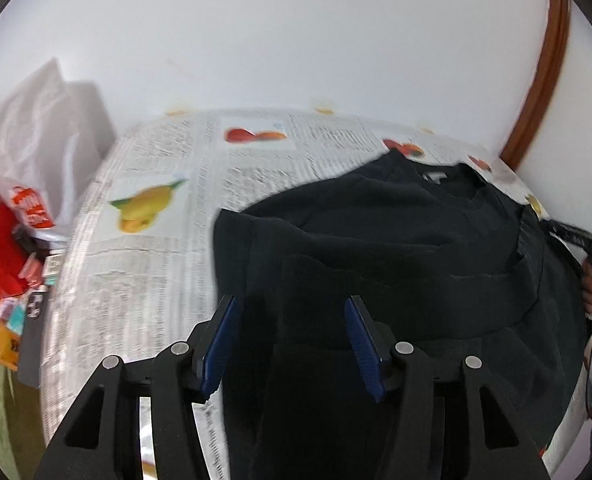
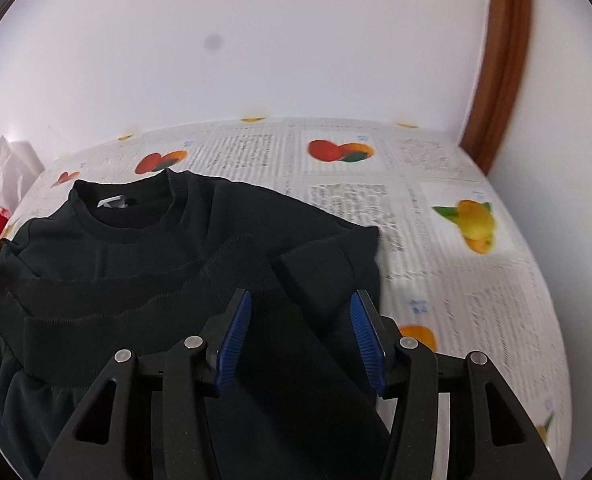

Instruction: Fold small clothes

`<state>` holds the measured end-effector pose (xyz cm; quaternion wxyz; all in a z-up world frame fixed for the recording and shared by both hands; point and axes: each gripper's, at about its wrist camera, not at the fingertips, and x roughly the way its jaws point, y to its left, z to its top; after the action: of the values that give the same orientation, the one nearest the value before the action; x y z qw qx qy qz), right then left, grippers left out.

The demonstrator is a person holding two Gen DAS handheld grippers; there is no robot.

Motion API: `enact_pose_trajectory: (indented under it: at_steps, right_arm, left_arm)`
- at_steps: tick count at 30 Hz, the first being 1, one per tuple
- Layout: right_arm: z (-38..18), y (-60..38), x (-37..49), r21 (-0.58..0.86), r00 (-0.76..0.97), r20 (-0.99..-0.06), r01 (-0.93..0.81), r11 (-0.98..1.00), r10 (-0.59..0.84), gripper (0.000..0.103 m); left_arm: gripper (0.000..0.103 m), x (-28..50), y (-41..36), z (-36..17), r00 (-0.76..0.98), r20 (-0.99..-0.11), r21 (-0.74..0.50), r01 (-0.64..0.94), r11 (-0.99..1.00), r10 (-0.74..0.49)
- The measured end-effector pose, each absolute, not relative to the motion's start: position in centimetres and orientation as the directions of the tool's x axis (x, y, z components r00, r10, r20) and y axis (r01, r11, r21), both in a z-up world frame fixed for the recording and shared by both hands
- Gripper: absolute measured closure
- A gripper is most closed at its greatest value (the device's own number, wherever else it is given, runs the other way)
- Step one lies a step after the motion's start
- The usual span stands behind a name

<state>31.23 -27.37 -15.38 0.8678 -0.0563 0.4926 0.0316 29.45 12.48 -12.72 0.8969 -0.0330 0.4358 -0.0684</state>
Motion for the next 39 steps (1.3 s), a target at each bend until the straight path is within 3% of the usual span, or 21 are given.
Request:
enact_pose_trajectory:
  at_steps: [1, 2, 3, 4, 5, 7, 12, 16, 18, 21, 26, 30, 32, 34, 35, 36, 39]
  right_arm:
    - [-15.8, -27.2, 31.7, -0.056, 0.500, -0.866, -0.122, 0.991, 0.012, 0.054]
    - [-16.0, -26.9, 31.9, -0.052, 0.492, -0.871, -0.132, 0.990, 0.020, 0.058]
    - [-16.1, -26.7, 32.0, -0.049, 0.486, -0.874, -0.141, 0.989, 0.026, 0.074]
    - [-16.2, -26.4, 31.9, -0.046, 0.481, -0.876, -0.160, 0.986, 0.038, 0.095]
    - [-15.9, -26.0, 31.6, -0.072, 0.502, -0.864, -0.170, 0.983, 0.024, 0.097]
    - [-14.6, -25.9, 30.7, -0.079, 0.560, -0.828, -0.187, 0.979, 0.040, 0.099]
    - [-10.1, -28.6, 29.8, 0.040, 0.664, -0.736, -0.153, 0.987, 0.133, 0.102]
    - [-9.0, -30.8, 30.8, 0.076, 0.693, -0.711, -0.093, 0.993, 0.119, 0.102]
    - [-10.1, -31.4, 31.8, 0.083, 0.667, -0.737, -0.067, 0.994, 0.106, 0.102]
    - [-13.0, -32.0, 33.7, -0.062, 0.592, -0.801, 0.059, 0.996, -0.085, 0.103]
    - [-13.8, -32.2, 34.0, -0.033, 0.552, -0.833, 0.037, 0.999, -0.048, 0.103]
    - [-12.0, -29.2, 33.4, -0.072, 0.571, -0.821, -0.054, 0.996, -0.028, 0.100]
    - [-11.3, -27.2, 32.9, -0.073, 0.581, -0.814, -0.116, 0.991, 0.008, 0.092]
    - [-11.0, -24.6, 32.5, -0.041, 0.570, -0.817, -0.210, 0.977, 0.088, 0.059]
    - [-11.1, -23.4, 32.5, -0.030, 0.562, -0.819, -0.243, 0.970, 0.115, 0.052]
    - [-11.6, -22.3, 32.5, -0.022, 0.545, -0.827, -0.270, 0.963, 0.134, 0.048]
    - [-14.3, -19.6, 32.4, -0.022, 0.468, -0.872, -0.328, 0.945, 0.142, 0.048]
  left_arm:
    - [0.056, 29.8, 12.2, -13.0, 0.597, -0.788, -0.114, 0.098, 0.989, -0.150]
    - [0.070, 30.1, 11.8, -13.4, 0.584, -0.799, -0.106, 0.100, 0.989, -0.144]
    - [0.082, 30.1, 11.4, -13.6, 0.575, -0.805, -0.102, 0.108, 0.989, -0.146]
    - [0.088, 30.0, 11.1, -13.7, 0.575, -0.807, -0.085, 0.109, 0.990, -0.133]
    - [0.096, 29.6, 10.6, -13.4, 0.598, -0.795, -0.043, 0.106, 0.994, -0.098]
    - [0.097, 28.7, 10.3, -12.2, 0.658, -0.751, 0.000, 0.095, 0.995, -0.063]
    - [0.097, 28.6, 11.5, -8.9, 0.737, -0.667, -0.120, 0.041, 0.992, -0.111]
    - [0.097, 30.8, 11.2, -8.3, 0.760, -0.644, -0.105, 0.024, 0.994, -0.086]
    - [0.097, 32.3, 11.1, -8.9, 0.748, -0.658, -0.103, 0.018, 0.995, -0.082]
    - [0.097, 34.2, 10.9, -10.8, 0.693, -0.720, -0.077, -0.032, 0.997, -0.033]
    - [0.094, 34.7, 10.5, -13.0, 0.640, -0.768, -0.051, -0.036, 0.998, -0.016]
    - [0.093, 34.6, 11.0, -13.2, 0.617, -0.787, -0.072, -0.044, 0.996, -0.030]
    - [0.091, 34.3, 11.0, -13.1, 0.611, -0.791, -0.073, -0.043, 0.996, -0.032]
    - [0.083, 33.8, 10.8, -12.8, 0.610, -0.792, -0.076, -0.030, 0.997, -0.042]
    - [0.074, 33.4, 10.7, -12.7, 0.612, -0.790, -0.078, -0.023, 0.997, -0.048]
    - [0.069, 33.0, 10.7, -12.6, 0.612, -0.789, -0.081, -0.018, 0.997, -0.053]
    - [0.069, 32.0, 10.7, -12.7, 0.608, -0.791, -0.093, -0.007, 0.996, -0.070]
